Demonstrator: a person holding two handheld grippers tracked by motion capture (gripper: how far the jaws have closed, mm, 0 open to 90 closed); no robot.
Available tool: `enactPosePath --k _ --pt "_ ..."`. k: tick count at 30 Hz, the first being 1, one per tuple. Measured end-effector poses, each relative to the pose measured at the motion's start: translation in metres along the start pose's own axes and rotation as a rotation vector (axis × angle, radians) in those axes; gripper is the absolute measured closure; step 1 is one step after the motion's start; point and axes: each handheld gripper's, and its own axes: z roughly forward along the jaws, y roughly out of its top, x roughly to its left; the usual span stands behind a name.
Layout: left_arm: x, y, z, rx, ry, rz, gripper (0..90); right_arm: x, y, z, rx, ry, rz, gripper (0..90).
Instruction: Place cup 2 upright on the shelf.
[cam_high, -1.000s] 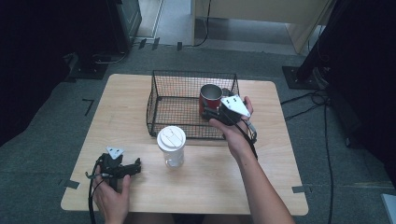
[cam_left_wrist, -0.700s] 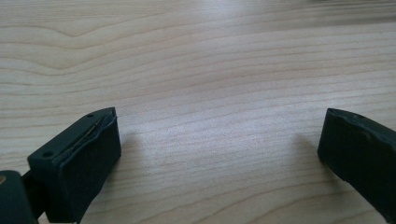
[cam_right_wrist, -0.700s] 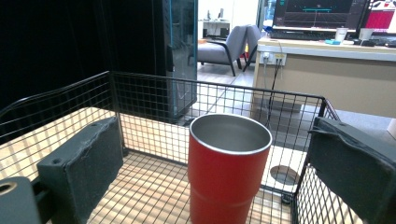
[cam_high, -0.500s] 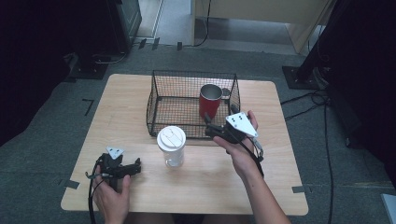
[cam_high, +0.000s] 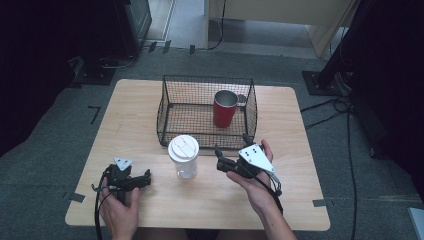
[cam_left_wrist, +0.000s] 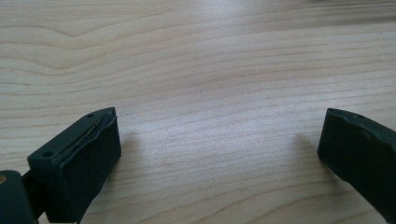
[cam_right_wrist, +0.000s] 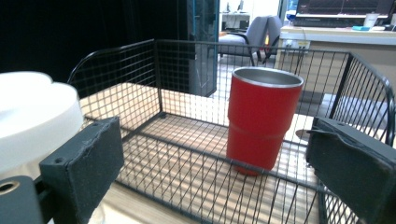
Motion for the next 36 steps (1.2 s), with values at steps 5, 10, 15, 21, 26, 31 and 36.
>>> enactPosePath --k 5,10,15,21,26,31,36 --pt "0.000 0.000 0.000 0.000 0.000 0.000 0.1 0.006 -0.009 -0.009 0.005 0.027 0.018 4.4" --pt "0.000 0.000 0.000 0.000 0.000 0.000 0.1 0.012 -0.014 -0.012 0.007 0.054 0.021 4.3" --pt "0.000 0.000 0.000 0.001 0.000 0.001 0.1 0.023 -0.023 -0.012 0.025 0.089 0.025 4.3" --pt "0.000 0.000 0.000 0.002 0.000 0.002 0.1 0.034 -0.029 -0.009 0.039 0.118 0.027 4.3" --pt "0.000 0.000 0.000 0.002 0.000 0.002 0.1 0.042 -0.031 -0.005 0.046 0.148 0.031 4.2" --pt "0.000 0.000 0.000 0.002 0.000 0.002 0.1 0.051 -0.034 -0.001 0.057 0.176 0.031 2.4" --pt "0.000 0.000 0.000 0.002 0.000 0.002 0.1 0.057 -0.035 0.003 0.061 0.202 0.034 1.2"
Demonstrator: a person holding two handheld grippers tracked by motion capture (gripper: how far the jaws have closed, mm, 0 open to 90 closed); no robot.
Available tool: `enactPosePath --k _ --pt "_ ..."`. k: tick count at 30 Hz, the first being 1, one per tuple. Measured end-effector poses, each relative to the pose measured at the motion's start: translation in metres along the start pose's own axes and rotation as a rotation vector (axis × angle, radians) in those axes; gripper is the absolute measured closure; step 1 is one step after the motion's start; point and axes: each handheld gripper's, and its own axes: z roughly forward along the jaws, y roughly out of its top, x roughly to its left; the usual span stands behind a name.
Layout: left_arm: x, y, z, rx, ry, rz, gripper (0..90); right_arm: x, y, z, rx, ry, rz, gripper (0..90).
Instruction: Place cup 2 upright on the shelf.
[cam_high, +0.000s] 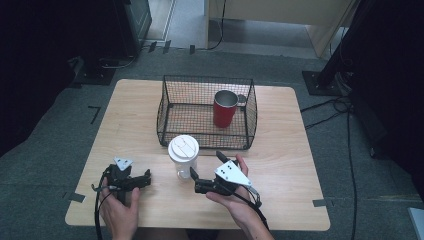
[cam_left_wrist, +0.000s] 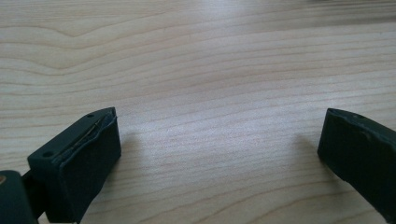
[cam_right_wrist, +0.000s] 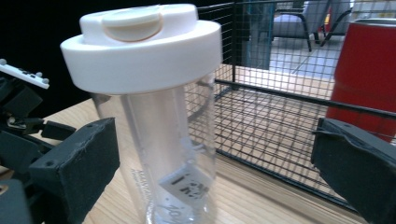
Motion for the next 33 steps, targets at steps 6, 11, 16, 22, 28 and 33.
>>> enactPosePath --k 6,11,16,22,28,33 --pt "0.000 0.000 0.000 0.000 0.000 0.000 0.1 0.007 0.001 0.008 0.005 0.015 -0.006 1.2" --pt "0.000 0.000 0.000 0.000 0.000 0.000 0.1 0.012 0.004 0.015 0.003 0.028 -0.009 1.2" --pt "0.000 0.000 0.000 0.000 0.000 0.000 0.1 0.018 0.004 0.024 0.009 0.042 -0.011 1.2" --pt "0.000 0.000 0.000 -0.002 0.000 -0.002 0.1 0.024 0.005 0.035 0.017 0.048 -0.011 1.2" --pt "0.000 0.000 0.000 -0.001 0.000 -0.002 0.1 0.028 0.005 0.045 0.020 0.046 -0.008 1.5" --pt "0.000 0.000 0.000 -0.001 0.000 -0.002 0.1 0.034 0.006 0.055 0.010 0.035 -0.007 6.4"
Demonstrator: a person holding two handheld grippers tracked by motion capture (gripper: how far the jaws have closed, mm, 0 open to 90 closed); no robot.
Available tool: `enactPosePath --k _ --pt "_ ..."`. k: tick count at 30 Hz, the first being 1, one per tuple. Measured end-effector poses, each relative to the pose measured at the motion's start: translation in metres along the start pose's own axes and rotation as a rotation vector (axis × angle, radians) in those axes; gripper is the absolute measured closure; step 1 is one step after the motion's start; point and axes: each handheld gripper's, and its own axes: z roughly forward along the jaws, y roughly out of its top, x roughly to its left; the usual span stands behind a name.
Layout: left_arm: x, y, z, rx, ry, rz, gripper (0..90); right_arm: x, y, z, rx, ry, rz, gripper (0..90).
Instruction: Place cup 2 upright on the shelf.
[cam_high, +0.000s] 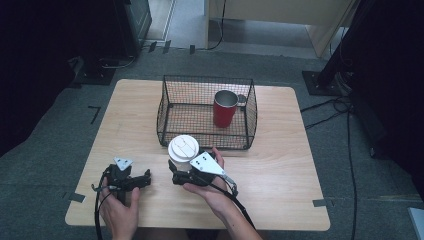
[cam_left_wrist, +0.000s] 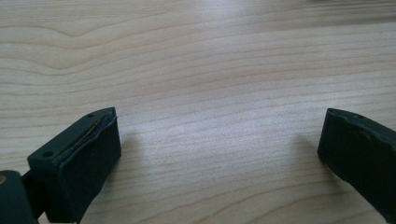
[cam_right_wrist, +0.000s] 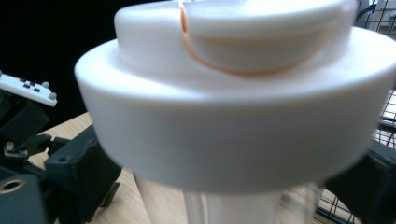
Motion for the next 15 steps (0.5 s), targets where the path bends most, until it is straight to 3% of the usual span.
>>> enactPosePath --k 4,6,15 --pt "0.0000 0.0000 0.0000 0.000 0.000 0.000 0.1 0.0011 0.0008 0.0031 -0.002 -0.006 0.002 7.8" --pt "0.0000 0.0000 0.0000 0.000 0.000 0.000 0.1 0.0010 0.0019 0.0048 -0.011 -0.026 0.004 14.0" --pt "0.0001 0.0003 0.0001 0.002 0.000 0.003 0.1 0.0001 0.0029 0.0034 -0.039 -0.027 -0.004 15.3"
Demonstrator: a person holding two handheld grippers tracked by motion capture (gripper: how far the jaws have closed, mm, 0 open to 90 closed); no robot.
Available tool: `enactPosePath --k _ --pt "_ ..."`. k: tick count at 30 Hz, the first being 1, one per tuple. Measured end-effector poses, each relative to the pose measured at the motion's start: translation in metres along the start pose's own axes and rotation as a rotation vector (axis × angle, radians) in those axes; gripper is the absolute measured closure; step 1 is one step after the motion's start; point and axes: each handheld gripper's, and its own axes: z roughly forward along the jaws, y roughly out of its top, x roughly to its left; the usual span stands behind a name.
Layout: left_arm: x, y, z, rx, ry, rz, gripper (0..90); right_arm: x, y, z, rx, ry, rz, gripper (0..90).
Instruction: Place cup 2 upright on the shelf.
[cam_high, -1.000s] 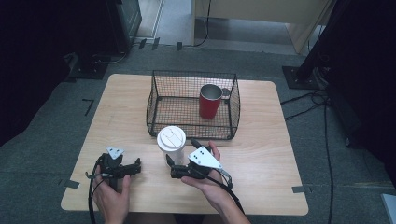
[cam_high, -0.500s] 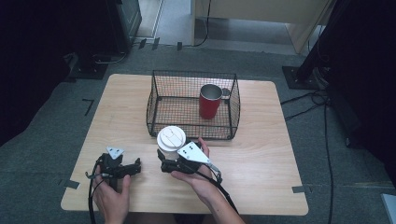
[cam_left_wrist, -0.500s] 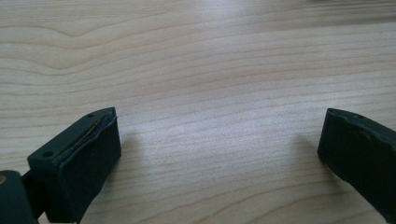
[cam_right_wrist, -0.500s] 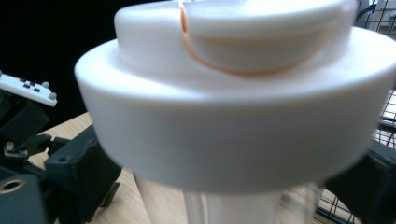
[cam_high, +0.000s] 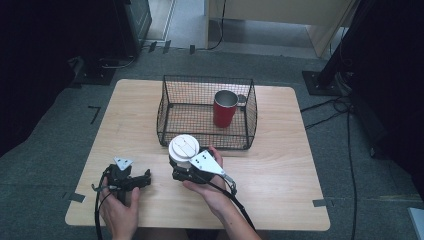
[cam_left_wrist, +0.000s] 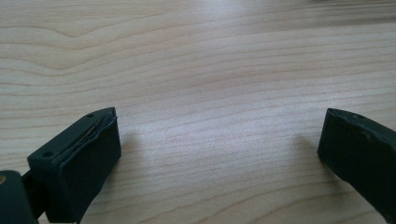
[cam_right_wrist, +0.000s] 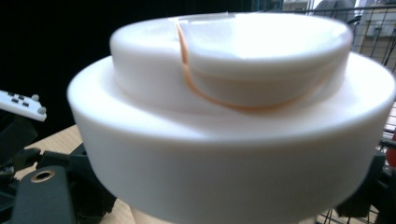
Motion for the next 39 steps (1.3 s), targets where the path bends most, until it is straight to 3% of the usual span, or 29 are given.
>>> enactPosePath --k 6,22,39 --pt "0.000 0.000 0.000 -0.001 -0.001 -0.003 0.1 -0.002 0.005 -0.002 -0.033 0.001 0.037 15.7" --pt "0.000 0.000 0.000 0.002 -0.001 -0.002 0.1 -0.003 0.022 -0.006 -0.098 0.005 0.018 15.8" --pt "0.000 0.000 0.000 0.003 -0.001 -0.003 0.1 -0.007 0.061 -0.002 -0.180 -0.012 -0.004 15.7"
